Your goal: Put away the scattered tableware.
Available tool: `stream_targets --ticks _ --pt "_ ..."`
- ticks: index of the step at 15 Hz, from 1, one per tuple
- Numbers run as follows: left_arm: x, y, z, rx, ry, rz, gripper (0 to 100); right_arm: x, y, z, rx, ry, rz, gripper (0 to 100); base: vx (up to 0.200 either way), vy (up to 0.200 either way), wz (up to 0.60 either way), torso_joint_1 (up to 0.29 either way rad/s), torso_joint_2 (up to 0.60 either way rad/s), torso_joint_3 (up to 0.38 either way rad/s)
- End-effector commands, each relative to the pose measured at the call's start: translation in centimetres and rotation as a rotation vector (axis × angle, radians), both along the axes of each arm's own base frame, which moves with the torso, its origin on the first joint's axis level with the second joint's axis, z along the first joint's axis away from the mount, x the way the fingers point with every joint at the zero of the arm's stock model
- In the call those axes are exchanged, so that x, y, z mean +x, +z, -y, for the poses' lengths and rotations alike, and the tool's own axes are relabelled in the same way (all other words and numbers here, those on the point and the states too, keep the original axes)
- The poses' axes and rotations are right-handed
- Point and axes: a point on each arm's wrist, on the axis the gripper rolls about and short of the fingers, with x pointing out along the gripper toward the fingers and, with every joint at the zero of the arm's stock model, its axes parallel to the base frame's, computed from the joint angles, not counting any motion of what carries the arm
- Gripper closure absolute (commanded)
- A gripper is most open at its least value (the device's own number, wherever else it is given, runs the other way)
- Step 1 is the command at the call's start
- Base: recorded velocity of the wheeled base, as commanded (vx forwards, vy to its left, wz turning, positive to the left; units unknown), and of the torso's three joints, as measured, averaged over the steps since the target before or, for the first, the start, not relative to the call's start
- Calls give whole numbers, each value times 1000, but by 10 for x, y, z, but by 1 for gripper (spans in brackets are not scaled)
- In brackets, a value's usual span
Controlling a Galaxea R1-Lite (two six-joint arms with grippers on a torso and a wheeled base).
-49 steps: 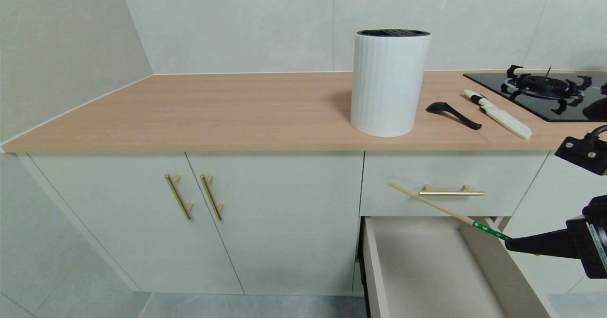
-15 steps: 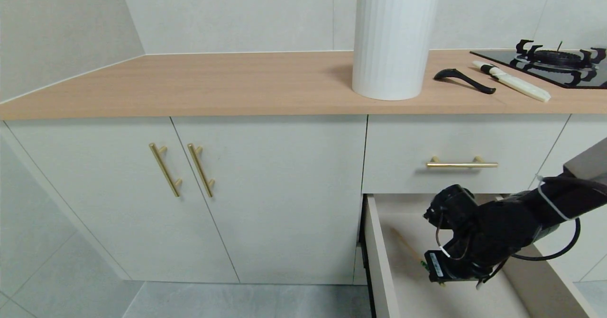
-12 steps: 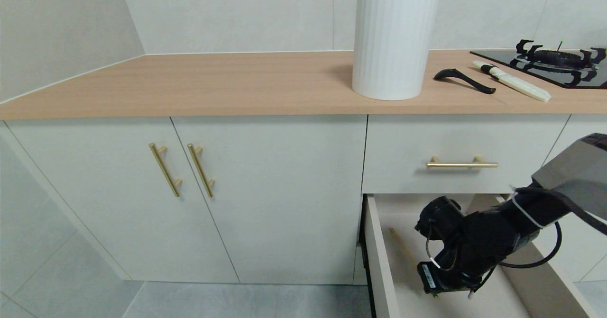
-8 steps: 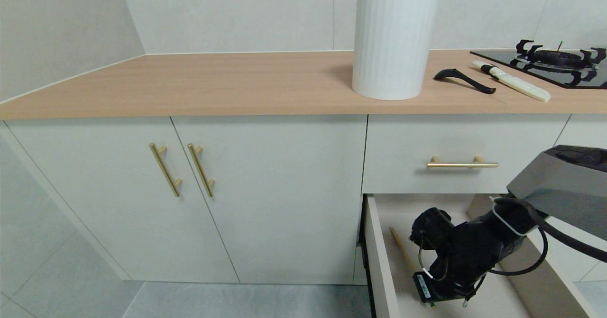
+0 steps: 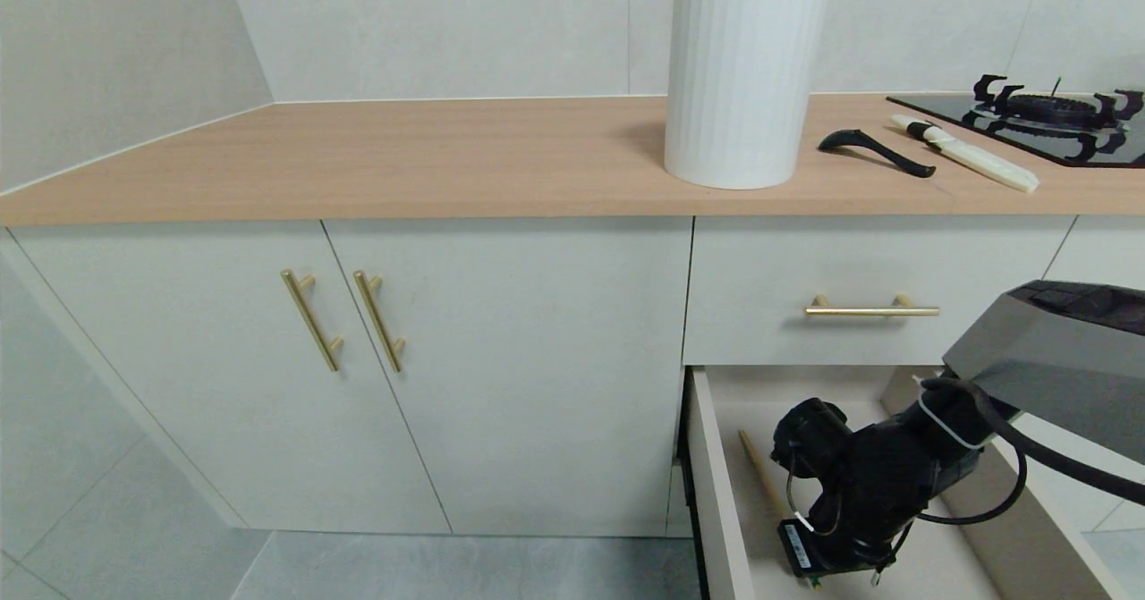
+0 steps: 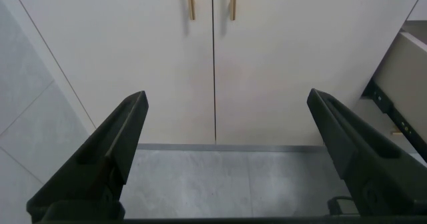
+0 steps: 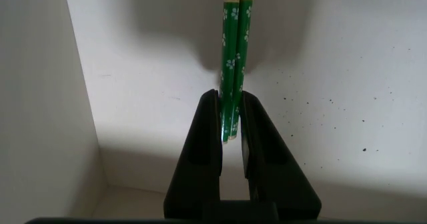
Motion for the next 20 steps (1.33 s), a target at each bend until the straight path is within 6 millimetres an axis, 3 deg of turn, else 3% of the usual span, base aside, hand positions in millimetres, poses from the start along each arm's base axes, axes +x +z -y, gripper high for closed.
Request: stream_targets --ticks 1,6,7,14,17,20 --pt "0 0 0 0 0 -2 0 0 0 0 1 1 2 0 0 0 0 0 0 0" --pt "0 0 0 0 0 -2 0 0 2 0 1 0 5 0 0 0 0 0 0 0" --pt "0 0 0 0 0 -2 0 -1 13 1 9 -2 30 0 0 0 0 0 0 0" --pt "0 0 0 0 0 0 0 -40 157 30 167 -58 443 0 0 0 0 0 0 0" --pt "0 0 0 0 0 -2 0 -58 196 49 168 -117 604 0 0 0 0 0 0 0" --pt "0 0 0 0 0 0 0 -72 221 71 107 -122 728 0 0 0 0 0 0 0"
